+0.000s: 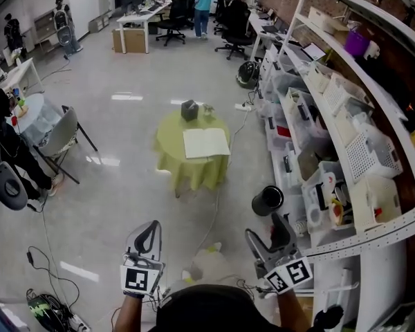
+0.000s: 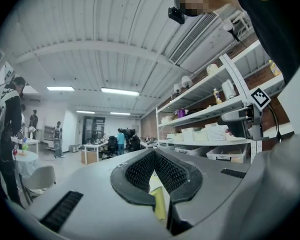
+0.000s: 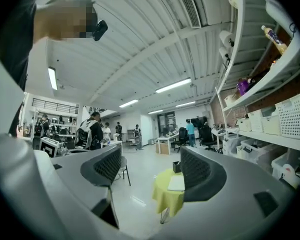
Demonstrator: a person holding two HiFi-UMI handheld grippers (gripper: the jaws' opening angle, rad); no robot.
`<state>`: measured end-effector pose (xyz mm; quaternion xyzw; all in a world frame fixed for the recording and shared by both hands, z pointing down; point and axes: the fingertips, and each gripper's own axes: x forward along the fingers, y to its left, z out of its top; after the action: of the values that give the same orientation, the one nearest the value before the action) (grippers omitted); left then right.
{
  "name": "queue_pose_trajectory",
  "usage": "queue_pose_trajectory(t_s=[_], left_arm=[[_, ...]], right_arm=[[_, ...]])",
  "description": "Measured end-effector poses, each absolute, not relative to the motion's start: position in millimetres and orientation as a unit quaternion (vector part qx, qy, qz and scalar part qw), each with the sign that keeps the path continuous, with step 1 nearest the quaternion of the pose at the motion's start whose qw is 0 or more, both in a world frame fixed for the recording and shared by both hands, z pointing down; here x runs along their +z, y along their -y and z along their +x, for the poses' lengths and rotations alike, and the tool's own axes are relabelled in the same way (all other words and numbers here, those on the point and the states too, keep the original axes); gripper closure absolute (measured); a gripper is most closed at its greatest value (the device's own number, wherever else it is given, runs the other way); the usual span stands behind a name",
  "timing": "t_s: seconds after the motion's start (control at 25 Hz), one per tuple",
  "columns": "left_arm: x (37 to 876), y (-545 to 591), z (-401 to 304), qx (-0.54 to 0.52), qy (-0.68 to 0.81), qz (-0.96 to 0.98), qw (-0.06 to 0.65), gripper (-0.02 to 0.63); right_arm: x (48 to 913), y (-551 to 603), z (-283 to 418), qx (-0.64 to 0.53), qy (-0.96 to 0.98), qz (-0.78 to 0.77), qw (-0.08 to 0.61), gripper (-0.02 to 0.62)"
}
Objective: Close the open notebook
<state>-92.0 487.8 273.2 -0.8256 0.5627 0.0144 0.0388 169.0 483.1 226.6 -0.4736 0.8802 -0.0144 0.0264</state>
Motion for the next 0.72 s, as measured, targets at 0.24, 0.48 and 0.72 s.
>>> queue_pose_trajectory(t_s=[0.24,0.48,0.72], left_arm=[[275.4,-485.3,-92.8,0.022,-0.557,-0.829,0.033,0.589],[256.1,-469.4,-91.3,0.034,-0.547,-0.834,0.067,0.589],[262.8,-467.4,-83.4,0.022,-0.539,-0.840,0.058,0.589]], right_arm=[[235.0,-491.5,166.3,-0.024,-0.882,-0.471,-0.010,0.146],[236.6,-491.3,172.1,-0.021,-0.869,-0.493,-0.028,0.135],[236.8,-474.8,173.1,-0.021,-0.865,-0.501,-0.026,0.136]])
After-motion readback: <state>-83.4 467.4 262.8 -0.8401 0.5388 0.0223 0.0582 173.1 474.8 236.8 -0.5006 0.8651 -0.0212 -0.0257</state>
